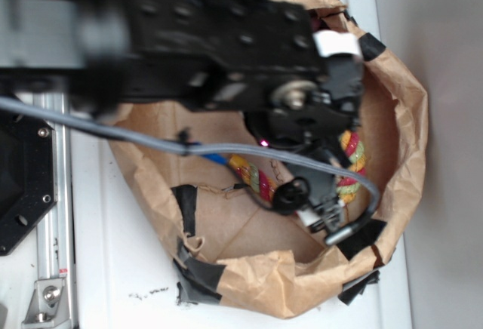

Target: Grab the multicolored rope.

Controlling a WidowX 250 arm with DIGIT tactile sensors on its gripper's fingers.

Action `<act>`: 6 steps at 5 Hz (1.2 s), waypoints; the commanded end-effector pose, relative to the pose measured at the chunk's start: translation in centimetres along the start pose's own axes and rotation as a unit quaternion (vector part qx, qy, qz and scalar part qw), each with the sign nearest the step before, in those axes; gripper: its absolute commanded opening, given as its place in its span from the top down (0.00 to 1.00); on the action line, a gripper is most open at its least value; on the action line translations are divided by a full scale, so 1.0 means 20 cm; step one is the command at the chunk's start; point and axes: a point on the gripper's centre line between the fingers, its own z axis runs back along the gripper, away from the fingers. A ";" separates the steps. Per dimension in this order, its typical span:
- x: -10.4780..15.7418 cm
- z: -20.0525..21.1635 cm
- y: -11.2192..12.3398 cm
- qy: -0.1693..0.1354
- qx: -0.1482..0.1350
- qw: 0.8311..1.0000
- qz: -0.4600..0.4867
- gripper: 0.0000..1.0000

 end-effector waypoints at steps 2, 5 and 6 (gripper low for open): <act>0.02 -0.23 -0.25 0.032 -0.032 0.999 -0.019 0.00; 0.03 -0.36 -0.35 0.035 0.006 0.999 -0.037 1.00; 0.03 -0.37 -0.34 0.042 0.007 0.998 -0.039 1.00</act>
